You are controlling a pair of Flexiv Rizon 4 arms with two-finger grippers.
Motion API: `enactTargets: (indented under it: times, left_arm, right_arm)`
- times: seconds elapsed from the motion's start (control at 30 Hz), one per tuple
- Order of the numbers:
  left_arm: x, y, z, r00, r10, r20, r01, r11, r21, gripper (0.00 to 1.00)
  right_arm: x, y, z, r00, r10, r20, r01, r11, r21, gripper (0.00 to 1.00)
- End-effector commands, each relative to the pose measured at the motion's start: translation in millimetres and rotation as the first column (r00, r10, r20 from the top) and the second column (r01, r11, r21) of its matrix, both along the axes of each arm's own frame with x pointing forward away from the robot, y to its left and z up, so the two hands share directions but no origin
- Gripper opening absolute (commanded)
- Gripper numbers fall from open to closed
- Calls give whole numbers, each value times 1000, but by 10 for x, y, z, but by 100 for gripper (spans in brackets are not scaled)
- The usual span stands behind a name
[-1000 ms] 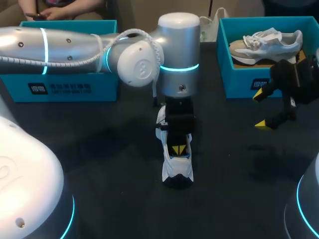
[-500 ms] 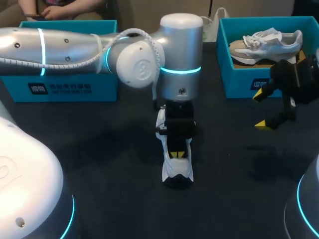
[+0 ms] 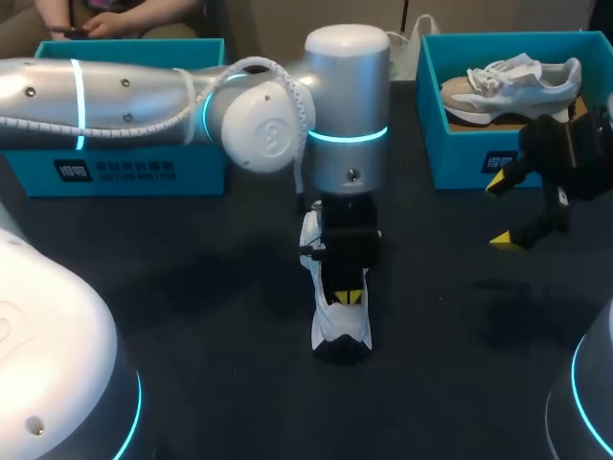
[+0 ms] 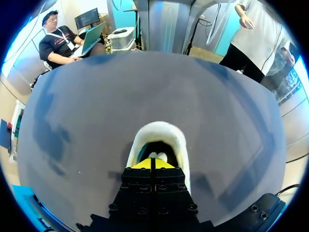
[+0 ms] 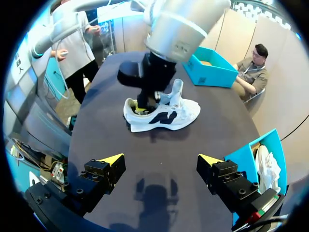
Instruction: Take the shoe out of the shoebox, open the shoe tongue, remove and reinsert the insole, then place the shoe into the shoebox
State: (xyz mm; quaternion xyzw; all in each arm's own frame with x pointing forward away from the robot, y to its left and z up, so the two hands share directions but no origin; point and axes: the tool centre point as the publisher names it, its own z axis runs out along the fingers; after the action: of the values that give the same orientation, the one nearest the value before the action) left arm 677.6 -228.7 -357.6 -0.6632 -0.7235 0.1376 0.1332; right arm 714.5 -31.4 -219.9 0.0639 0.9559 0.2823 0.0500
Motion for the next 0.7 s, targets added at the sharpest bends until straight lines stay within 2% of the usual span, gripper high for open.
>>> enactTargets:
  times: [0.03,0.4,0.7]
  left_arm:
    - [-103,50,-34,1000,-6,7,6,1000,-4,0]
    - [-198,-11,-421,999,-47,-24,47,998,28,0]
    - [-93,28,-610,999,-14,48,13,1000,24,0]
  right_arm:
    - [-8,1,-4,1000,-2,1,2,1000,-3,100]
    - [-8,1,-4,1000,-2,1,2,1000,-3,100]
    - [-8,1,-4,1000,-2,1,2,1000,-3,100]
